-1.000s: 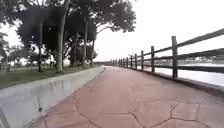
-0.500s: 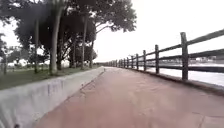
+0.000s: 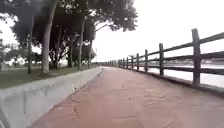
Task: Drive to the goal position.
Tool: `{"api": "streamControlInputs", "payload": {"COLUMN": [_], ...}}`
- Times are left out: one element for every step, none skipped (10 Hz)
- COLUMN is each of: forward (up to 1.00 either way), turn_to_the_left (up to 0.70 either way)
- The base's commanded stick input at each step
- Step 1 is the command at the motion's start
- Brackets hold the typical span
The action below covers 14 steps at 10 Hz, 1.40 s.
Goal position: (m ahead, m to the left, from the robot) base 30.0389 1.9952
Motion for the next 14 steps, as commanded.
{"api": "streamControlInputs", "payload": {"forward": [1.00, 1.00, 1.00, 1.00, 1.00, 1.00, 1.00, 1.00, 1.00, 1.00, 1.00, 1.00, 1.00, 1.00], "turn_to_the_left": [0.00, 0.00, 0.00, 0.00, 0.00, 0.00, 0.00, 0.00, 0.00, 0.00, 0.00, 0.00, 0.00, 0.00]}}
